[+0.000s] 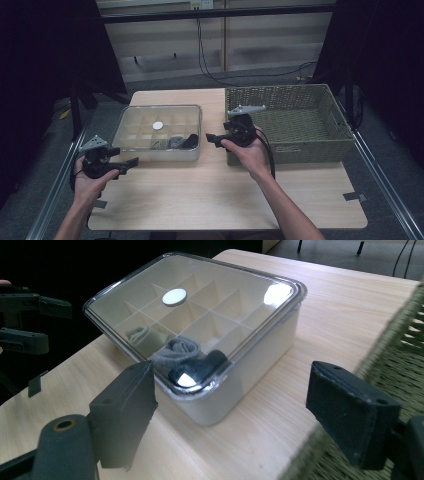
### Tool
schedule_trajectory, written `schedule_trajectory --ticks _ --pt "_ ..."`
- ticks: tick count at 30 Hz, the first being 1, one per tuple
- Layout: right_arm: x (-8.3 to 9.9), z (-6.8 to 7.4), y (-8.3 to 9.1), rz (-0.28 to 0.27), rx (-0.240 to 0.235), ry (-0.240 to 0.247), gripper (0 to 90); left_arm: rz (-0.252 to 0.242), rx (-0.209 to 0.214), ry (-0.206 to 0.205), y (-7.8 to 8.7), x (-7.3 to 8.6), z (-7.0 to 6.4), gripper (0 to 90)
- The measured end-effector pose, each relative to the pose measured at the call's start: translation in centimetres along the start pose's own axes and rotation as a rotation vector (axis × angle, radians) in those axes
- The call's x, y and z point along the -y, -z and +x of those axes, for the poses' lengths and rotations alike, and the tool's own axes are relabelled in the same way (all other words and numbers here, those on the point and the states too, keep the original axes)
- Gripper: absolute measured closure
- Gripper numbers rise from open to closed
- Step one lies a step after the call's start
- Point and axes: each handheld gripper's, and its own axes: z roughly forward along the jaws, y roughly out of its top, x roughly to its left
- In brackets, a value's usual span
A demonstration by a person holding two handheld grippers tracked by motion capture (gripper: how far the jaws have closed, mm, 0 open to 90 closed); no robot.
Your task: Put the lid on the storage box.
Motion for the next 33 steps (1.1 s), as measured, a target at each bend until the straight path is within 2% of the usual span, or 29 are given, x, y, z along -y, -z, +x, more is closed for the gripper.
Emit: schedule_trajectory --ticks 5,10,13,16,19,24,25,28,29,30,31,32,33 --pt "1.1 -0.5 1.7 -0.016 0.029 0.004 18.8 0.022 0.001 -0.018 -0.3 0.4 -1.1 7.6" --pt "2.2 -0.8 3.5 -0.03 0.043 -0.004 17.9 0.006 0.022 -0.007 -0.3 0.9 -2.0 7.5" --pt "3.3 -1.1 4.9 -0.031 0.062 -0.013 17.6 0.013 0.023 -0.019 -0.2 1.3 -2.6 7.5" --pt "3.9 -1.3 5.5 -0.034 0.08 -0.017 17.6 0.009 0.031 -0.018 -0.1 1.7 -3.0 7.5" --pt "5.6 -1.9 7.1 -0.05 0.098 -0.042 17.6 0.026 0.033 -0.041 -0.1 2.3 -4.0 7.6" --pt "7.4 -1.9 8.6 -0.046 0.127 -0.043 17.0 0.036 0.036 -0.049 -0.4 2.9 -4.8 7.6" --pt "8.3 -2.0 9.5 -0.052 0.141 -0.052 17.0 0.003 0.028 -0.031 -0.6 3.3 -5.4 7.8" --pt "9.2 -2.2 10.2 -0.048 0.148 -0.058 17.0 0.014 0.039 -0.03 -0.9 3.5 -5.8 8.3" --pt "10.1 -2.5 10.8 -0.037 0.163 -0.064 16.9 0.018 0.035 -0.042 -1.0 3.6 -6.0 8.3" --pt "10.1 -2.5 10.8 -0.037 0.163 -0.064 16.9 0.017 0.039 -0.045 -1.2 3.8 -6.3 8.3" --pt "10.9 -2.9 11.6 -0.041 0.181 -0.087 16.6 0.024 0.059 -0.041 -1.3 4.0 -6.7 8.1" --pt "10.9 -2.9 11.6 -0.041 0.181 -0.087 16.6 0.024 0.059 -0.041 -1.3 4.0 -6.7 8.1" --pt "11.7 -3.3 12.2 -0.039 0.194 -0.107 16.4 0.023 0.06 -0.049 -1.5 4.2 -7.1 7.9"
